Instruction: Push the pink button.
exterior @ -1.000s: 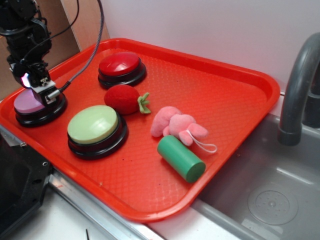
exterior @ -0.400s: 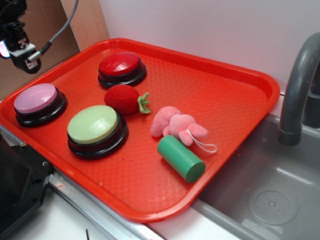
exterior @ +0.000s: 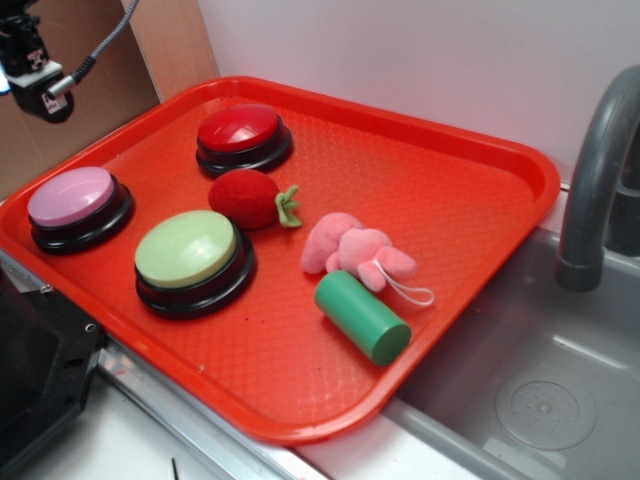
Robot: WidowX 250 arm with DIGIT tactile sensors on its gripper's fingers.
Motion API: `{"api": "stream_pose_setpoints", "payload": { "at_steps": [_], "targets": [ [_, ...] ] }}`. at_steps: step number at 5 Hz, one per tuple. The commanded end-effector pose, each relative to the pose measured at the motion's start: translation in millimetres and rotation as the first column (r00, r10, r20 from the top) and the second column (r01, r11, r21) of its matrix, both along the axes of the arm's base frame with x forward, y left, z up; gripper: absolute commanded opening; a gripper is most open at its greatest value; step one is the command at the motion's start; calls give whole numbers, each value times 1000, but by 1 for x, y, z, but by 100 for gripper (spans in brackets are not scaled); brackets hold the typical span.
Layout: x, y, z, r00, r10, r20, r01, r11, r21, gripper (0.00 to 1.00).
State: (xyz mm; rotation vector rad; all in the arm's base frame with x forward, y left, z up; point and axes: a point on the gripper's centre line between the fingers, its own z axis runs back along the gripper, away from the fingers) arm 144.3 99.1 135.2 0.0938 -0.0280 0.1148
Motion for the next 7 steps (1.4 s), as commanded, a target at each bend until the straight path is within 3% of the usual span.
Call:
{"api": "stream_pose_setpoints", "payload": {
  "at_steps": [1, 7],
  "targets": [
    [8, -2, 20, 999, -20, 49, 19, 1000, 23, 100],
    [5, -6, 41, 998, -23, 65, 21, 999, 26, 100]
  ]
}}
